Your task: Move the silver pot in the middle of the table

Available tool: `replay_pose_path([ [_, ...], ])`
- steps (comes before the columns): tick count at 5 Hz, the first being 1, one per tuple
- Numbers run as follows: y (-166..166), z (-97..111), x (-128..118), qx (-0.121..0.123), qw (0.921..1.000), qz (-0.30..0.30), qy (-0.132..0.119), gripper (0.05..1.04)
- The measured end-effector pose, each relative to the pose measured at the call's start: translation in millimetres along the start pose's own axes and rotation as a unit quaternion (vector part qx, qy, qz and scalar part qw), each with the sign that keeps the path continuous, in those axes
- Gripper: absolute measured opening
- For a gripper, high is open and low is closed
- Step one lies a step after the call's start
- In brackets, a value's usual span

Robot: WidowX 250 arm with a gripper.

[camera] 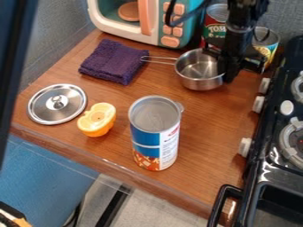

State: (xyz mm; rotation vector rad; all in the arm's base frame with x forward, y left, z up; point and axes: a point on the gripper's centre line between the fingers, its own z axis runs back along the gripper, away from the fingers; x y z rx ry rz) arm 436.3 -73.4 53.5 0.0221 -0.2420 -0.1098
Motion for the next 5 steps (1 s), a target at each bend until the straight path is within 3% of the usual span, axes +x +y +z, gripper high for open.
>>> replay_pose_path([
  [1,-7,23,-13,-0.001,0.9999,-0.004,-0.009,0.084],
  [2,0,31,-39,0.011,0.9999,-0.005,0.002,0.084],
  [5,30,9,-103,0.038,0.997,-0.012,0.067,0.084],
])
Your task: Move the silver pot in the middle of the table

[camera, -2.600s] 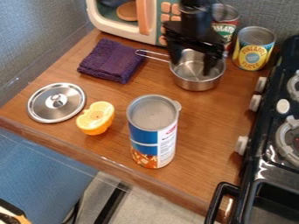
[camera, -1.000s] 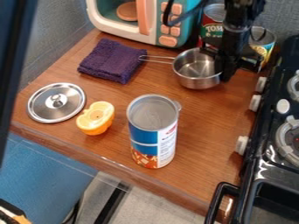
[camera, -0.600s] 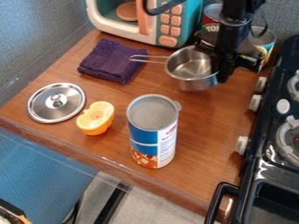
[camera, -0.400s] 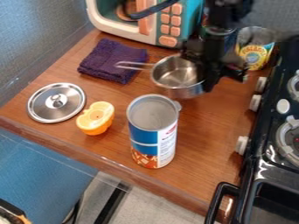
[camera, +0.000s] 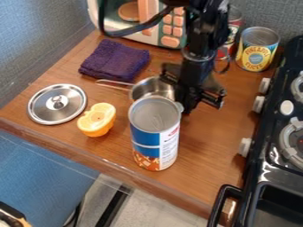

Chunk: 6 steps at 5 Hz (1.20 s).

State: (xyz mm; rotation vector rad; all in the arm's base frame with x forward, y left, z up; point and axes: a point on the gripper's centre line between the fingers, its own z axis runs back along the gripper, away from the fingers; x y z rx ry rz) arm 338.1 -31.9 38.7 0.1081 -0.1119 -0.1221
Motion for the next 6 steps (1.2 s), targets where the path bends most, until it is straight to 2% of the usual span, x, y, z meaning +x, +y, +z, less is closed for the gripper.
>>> replay_pose_path([
  [2,-7,-7,-11,-0.003,0.9997,-0.021,0.014,0.115],
  [3,-14,0,-14,-0.008,0.9989,-0.044,0.014,0.297],
  [4,-16,14,-10,-0.02,0.999,-0.041,-0.003,0.588],
  [5,-20,39,1,-0.039,0.998,-0.04,-0.029,0.888],
  [6,-16,60,10,-0.043,0.997,-0.045,-0.046,1.018],
])
